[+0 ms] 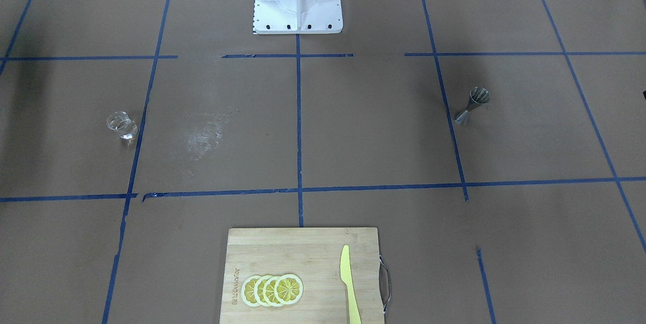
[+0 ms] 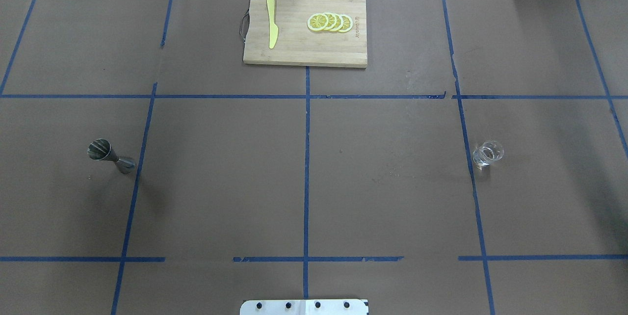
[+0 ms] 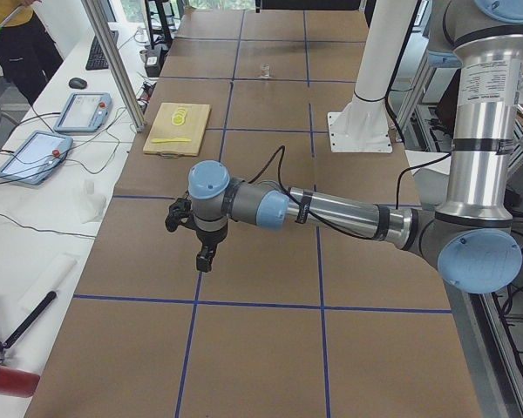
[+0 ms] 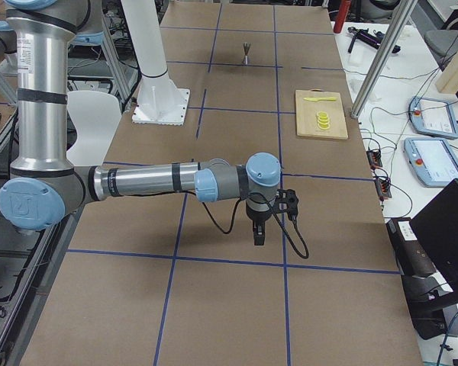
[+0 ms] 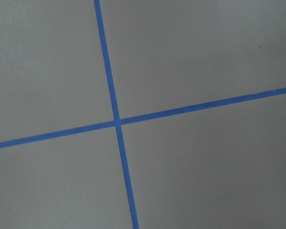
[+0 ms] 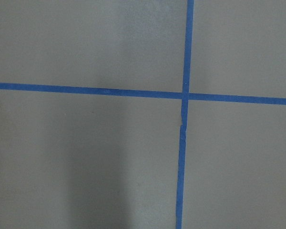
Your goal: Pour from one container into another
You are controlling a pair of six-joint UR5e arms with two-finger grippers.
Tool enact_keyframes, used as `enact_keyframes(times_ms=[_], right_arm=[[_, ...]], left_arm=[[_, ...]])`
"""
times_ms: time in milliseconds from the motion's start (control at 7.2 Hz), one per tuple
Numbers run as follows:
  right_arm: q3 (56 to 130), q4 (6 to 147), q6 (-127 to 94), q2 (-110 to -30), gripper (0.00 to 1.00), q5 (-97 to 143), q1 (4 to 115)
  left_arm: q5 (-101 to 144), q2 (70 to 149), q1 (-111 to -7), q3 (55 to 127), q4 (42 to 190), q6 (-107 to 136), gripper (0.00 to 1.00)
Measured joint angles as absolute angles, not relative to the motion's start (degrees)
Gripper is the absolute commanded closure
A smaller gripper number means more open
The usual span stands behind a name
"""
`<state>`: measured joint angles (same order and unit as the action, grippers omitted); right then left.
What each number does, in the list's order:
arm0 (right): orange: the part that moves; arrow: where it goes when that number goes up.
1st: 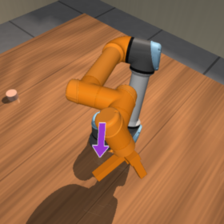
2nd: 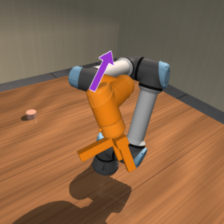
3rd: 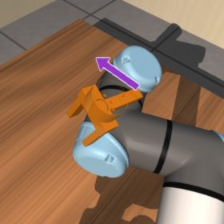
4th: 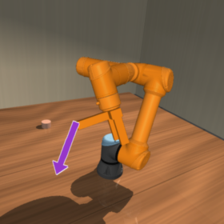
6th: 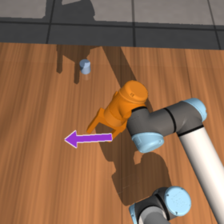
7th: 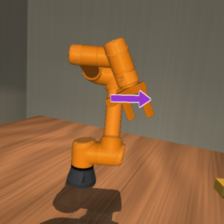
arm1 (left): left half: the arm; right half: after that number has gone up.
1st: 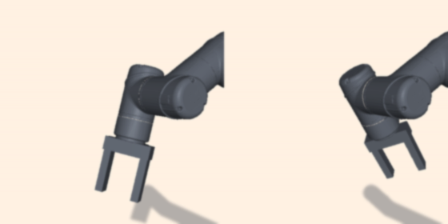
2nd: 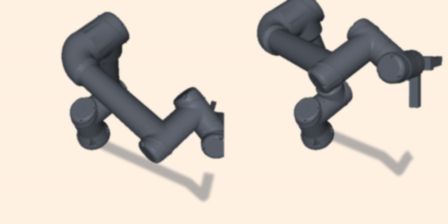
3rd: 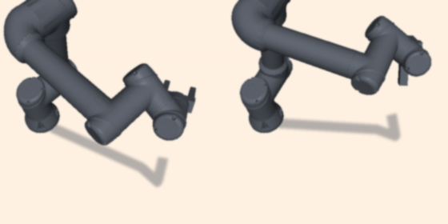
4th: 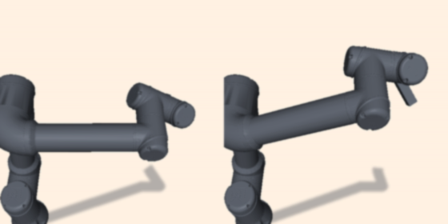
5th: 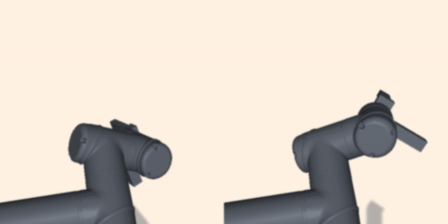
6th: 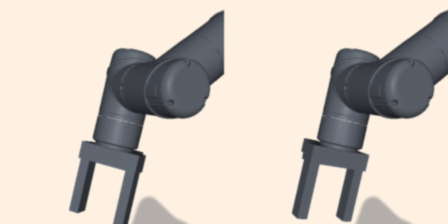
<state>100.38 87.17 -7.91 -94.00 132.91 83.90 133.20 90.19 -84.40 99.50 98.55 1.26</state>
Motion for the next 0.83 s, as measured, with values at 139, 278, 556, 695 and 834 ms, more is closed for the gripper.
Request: enact_keyframes(times_ms=[139, 278, 556, 695, 834], right_arm=[[100.42, 87.18, -7.91, -93.87, 0.00, 132.95, 83.82], [100.44, 87.19, -7.91, -93.82, 0.00, 133.07, 83.66], [100.45, 87.11, -7.91, -93.76, 0.00, 134.67, 83.20], [100.49, 87.05, -7.91, -93.70, 0.00, 135.19, 83.08], [100.55, 87.03, -7.91, -93.65, 0.00, 135.38, 83.02]], left_arm=[[133.30, 89.08, -84.19, 99.23, 106.12, 1.34, 0.00], [133.42, 87.93, -82.91, 99.01, 113.51, 3.71, 0.00], [130.46, 85.53, -74.15, 99.50, 132.59, 20.95, 0.00], [125.34, 83.07, -68.88, 100.23, 144.70, 29.82, 0.00], [119.01, 80.83, -63.40, 102.50, 152.40, 38.94, 0.01]])
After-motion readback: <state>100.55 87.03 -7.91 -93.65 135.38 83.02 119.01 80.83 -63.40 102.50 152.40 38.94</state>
